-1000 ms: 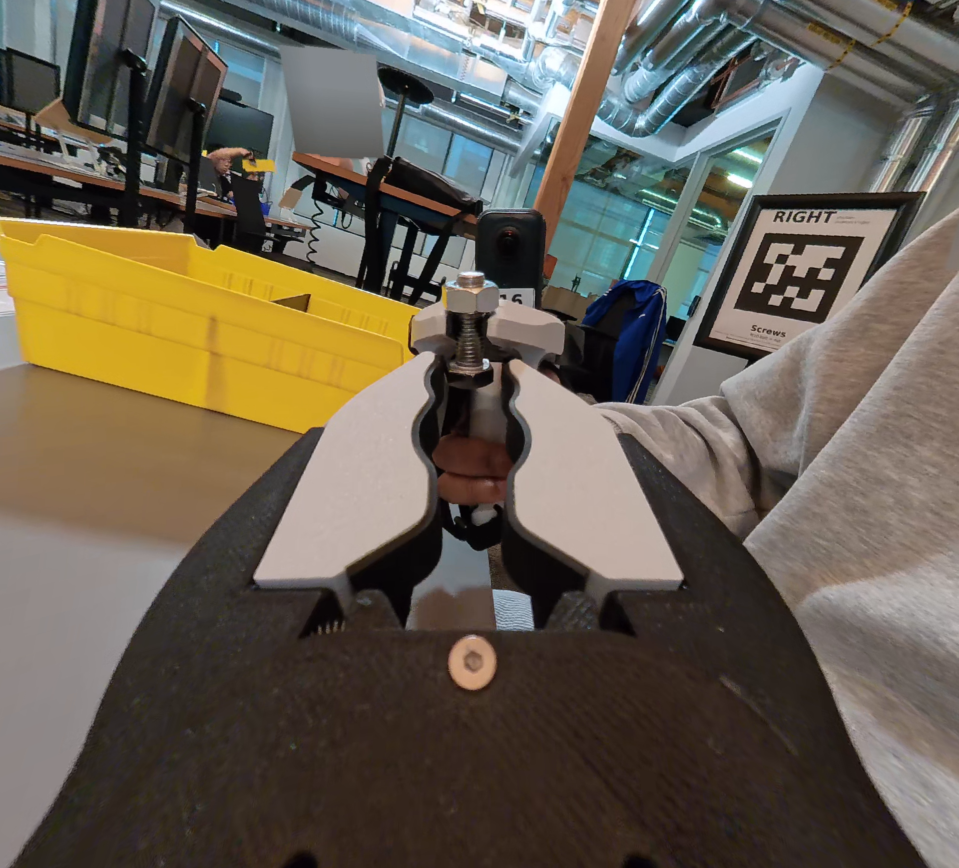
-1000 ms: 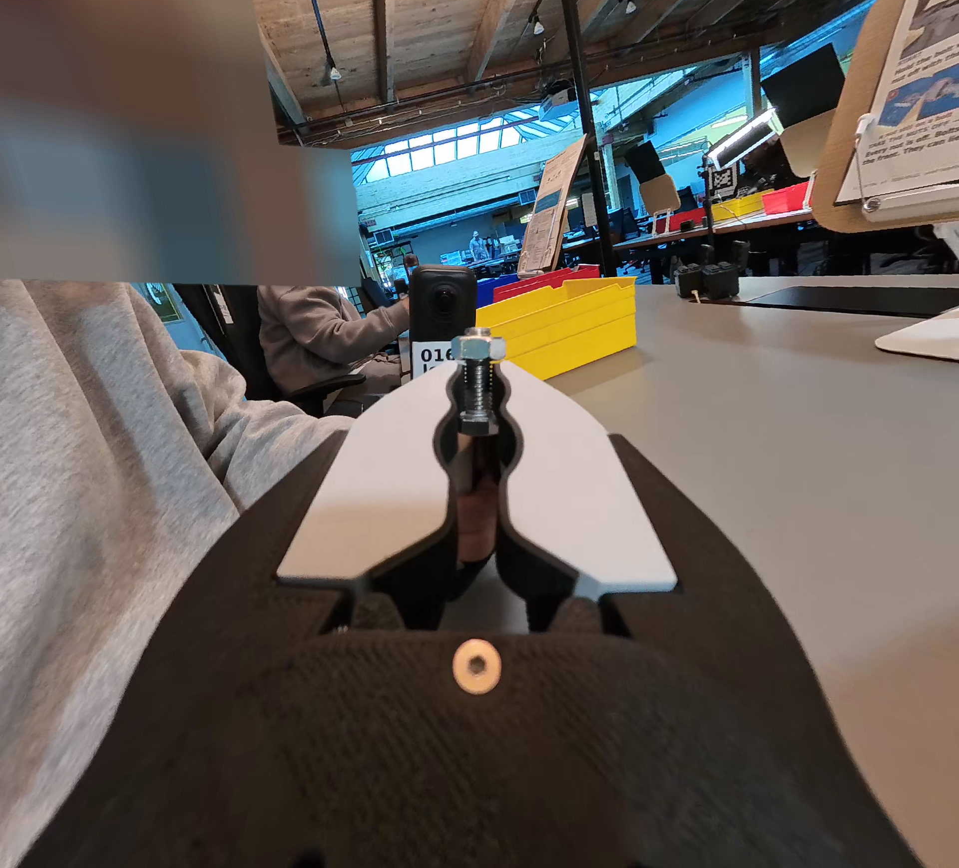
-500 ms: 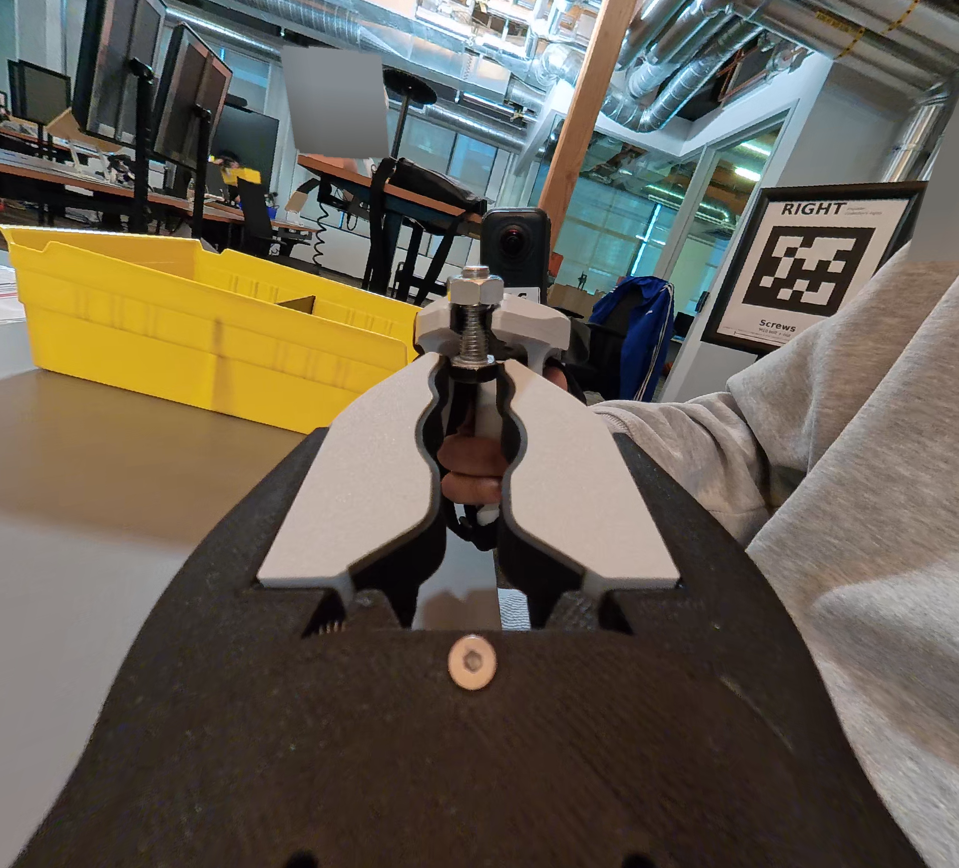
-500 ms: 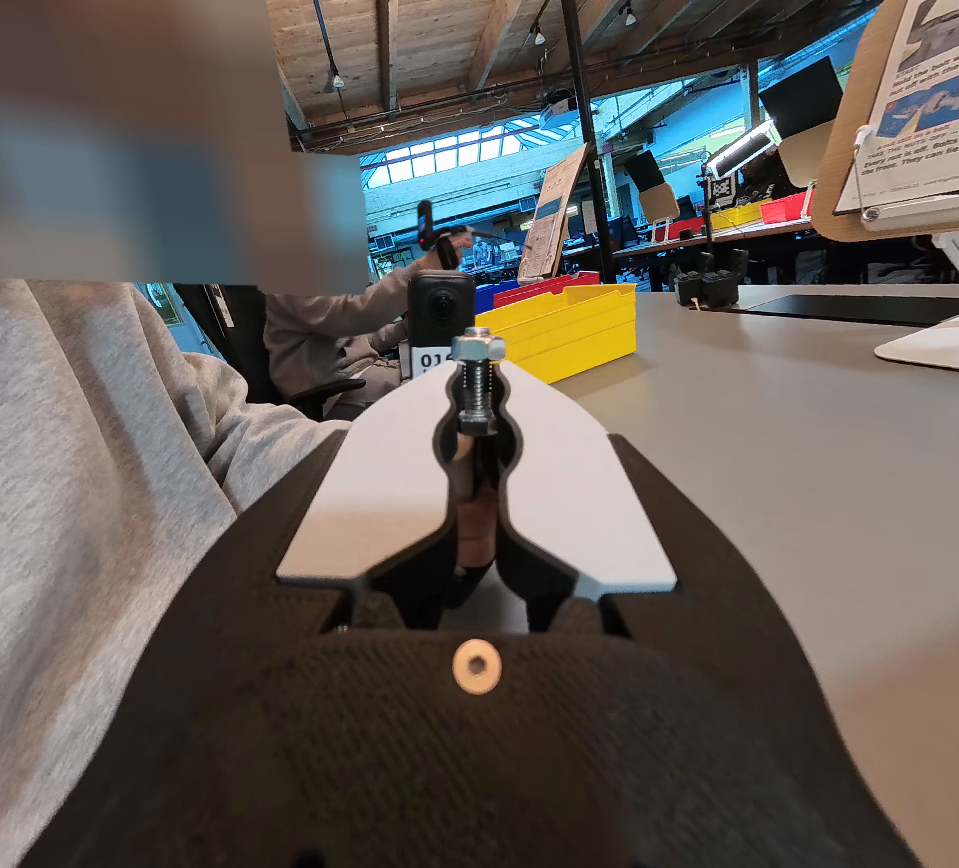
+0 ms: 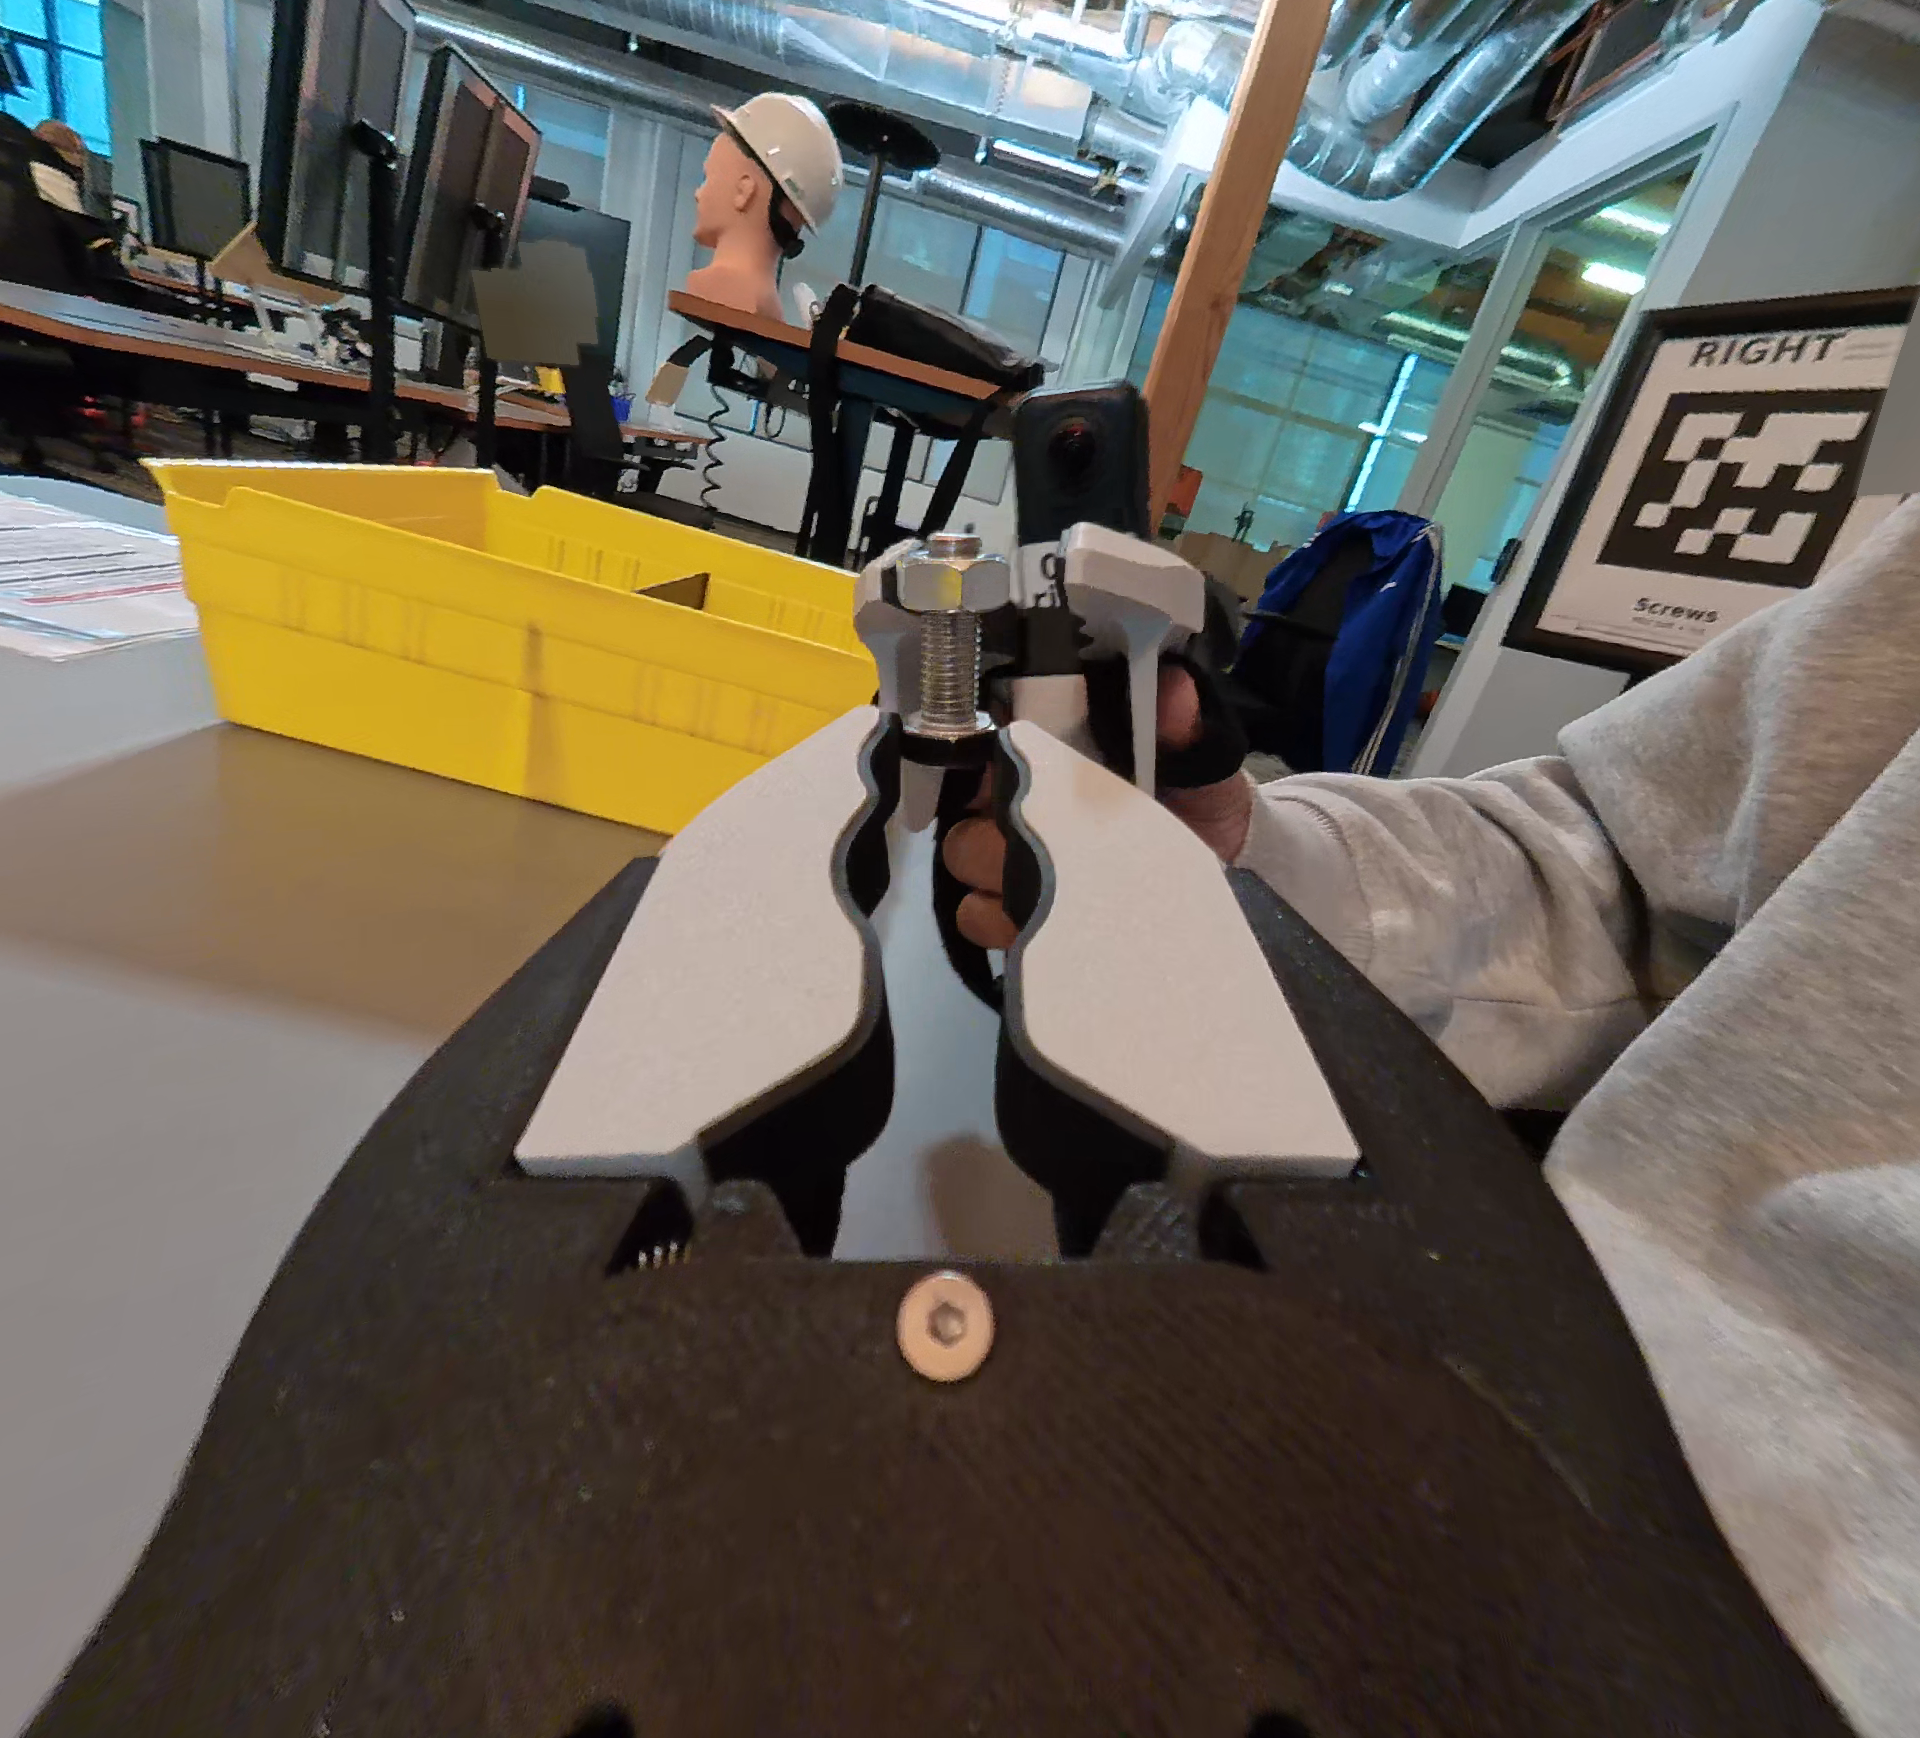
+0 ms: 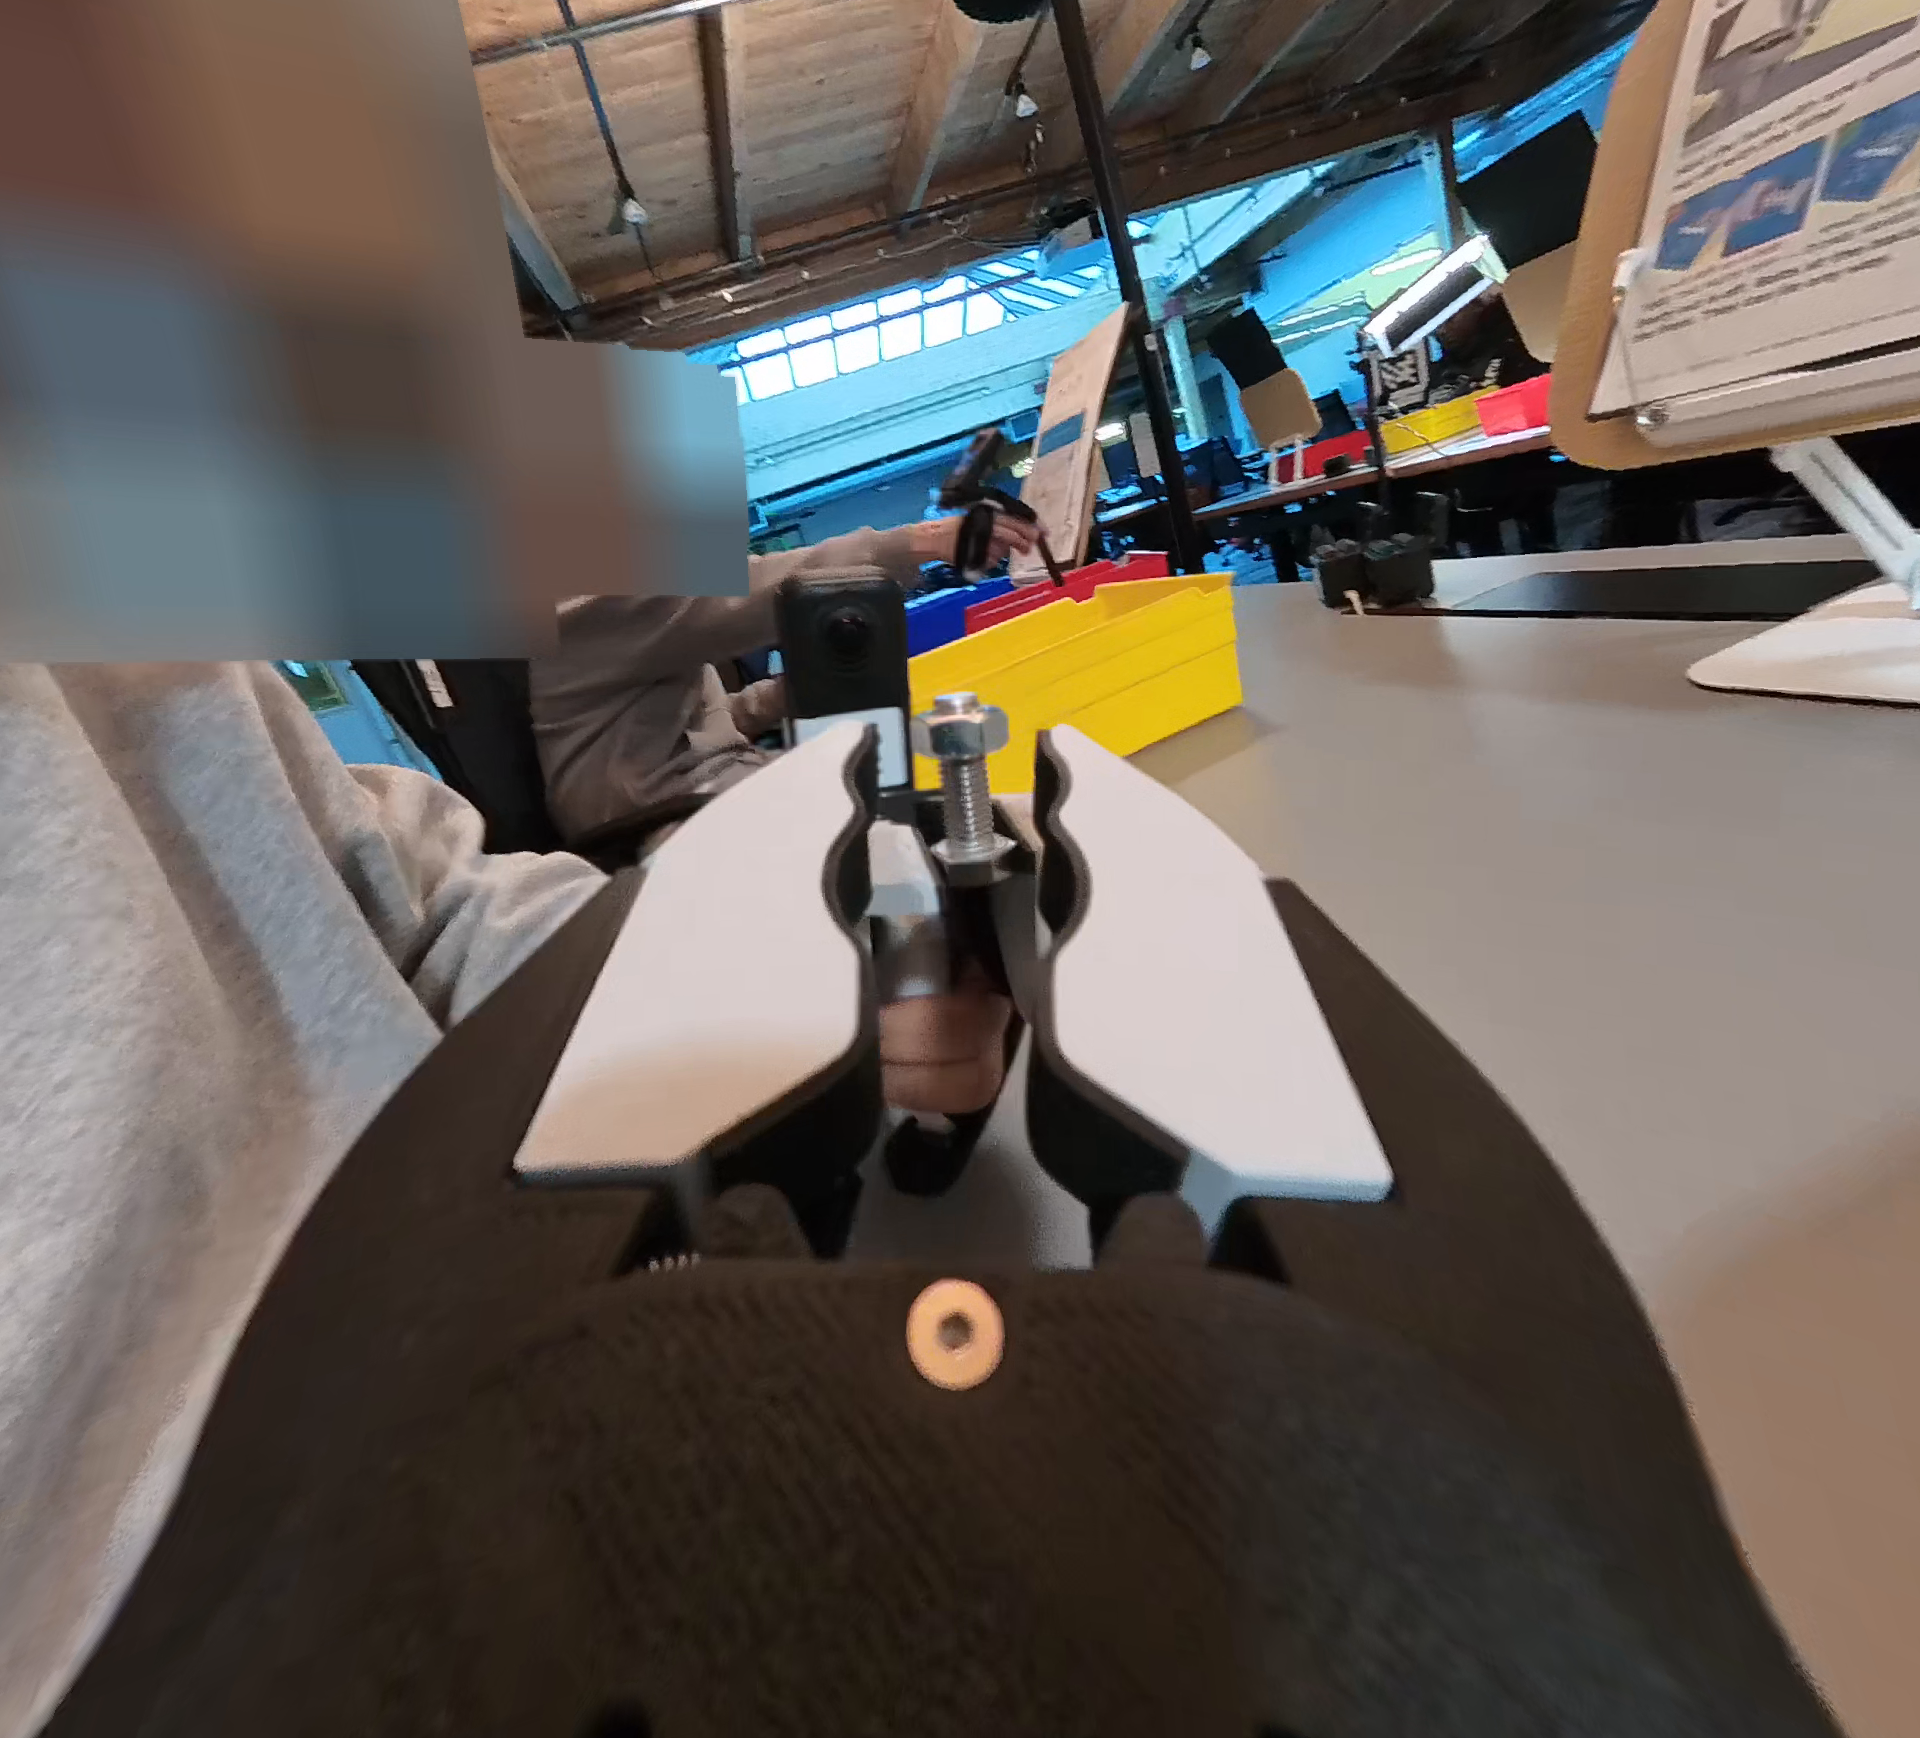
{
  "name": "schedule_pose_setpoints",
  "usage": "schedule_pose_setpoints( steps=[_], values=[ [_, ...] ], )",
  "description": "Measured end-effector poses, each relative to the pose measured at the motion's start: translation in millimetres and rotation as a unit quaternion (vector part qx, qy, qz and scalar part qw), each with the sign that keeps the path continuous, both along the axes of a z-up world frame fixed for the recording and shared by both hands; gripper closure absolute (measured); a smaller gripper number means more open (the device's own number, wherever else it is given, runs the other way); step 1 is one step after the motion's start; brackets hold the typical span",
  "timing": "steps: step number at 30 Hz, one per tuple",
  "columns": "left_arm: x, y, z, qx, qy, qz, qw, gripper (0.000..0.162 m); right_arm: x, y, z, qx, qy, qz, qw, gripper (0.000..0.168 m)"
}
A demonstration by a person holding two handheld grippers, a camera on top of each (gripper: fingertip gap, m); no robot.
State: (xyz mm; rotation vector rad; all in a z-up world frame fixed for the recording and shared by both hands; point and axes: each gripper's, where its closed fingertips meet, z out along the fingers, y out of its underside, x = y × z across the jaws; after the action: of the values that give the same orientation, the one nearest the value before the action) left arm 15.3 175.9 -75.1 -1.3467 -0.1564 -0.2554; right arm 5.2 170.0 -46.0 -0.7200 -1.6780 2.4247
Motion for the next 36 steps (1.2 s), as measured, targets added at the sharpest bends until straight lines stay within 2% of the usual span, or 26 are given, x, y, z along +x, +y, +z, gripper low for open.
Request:
schedule_pose_setpoints(
  steps=[6,12,17,21,25,31,33,35,36],
  values=[
    [-7,2,-8,-0.029,0.004,0.025,0.999,0.146,-4,11,0,0.057,0.035,-0.073,0.995,0.154],
    [-6,4,-11,-0.04,0.016,0.034,0.998,0.145,-1,3,-2,0.112,0.076,-0.097,0.986,0.152],
    [-4,5,-12,-0.044,0.029,0.035,0.998,0.145,-3,3,-3,0.113,0.076,-0.106,0.985,0.15],
    [-3,5,-10,-0.037,0.03,0.032,0.998,0.146,-14,20,-6,0.101,0.042,-0.138,0.984,0.16],
    [-5,5,-11,-0.04,0.028,0.038,0.998,0.145,-6,17,4,0.079,0.067,-0.116,0.988,0.151],
    [-5,5,-11,-0.041,0.032,0.038,0.998,0.145,-3,4,-3,0.116,0.084,-0.11,0.984,0.143],
    [-4,5,-10,-0.038,0.034,0.038,0.998,0.145,-7,8,-4,0.118,0.075,-0.125,0.982,0.148],
    [-5,4,-8,-0.033,0.033,0.039,0.998,0.145,-13,20,-3,0.108,0.059,-0.151,0.981,0.168],
    [-6,4,-8,-0.033,0.032,0.041,0.998,0.145,-15,27,-1,0.098,0.058,-0.163,0.98,0.168]
  ],
)
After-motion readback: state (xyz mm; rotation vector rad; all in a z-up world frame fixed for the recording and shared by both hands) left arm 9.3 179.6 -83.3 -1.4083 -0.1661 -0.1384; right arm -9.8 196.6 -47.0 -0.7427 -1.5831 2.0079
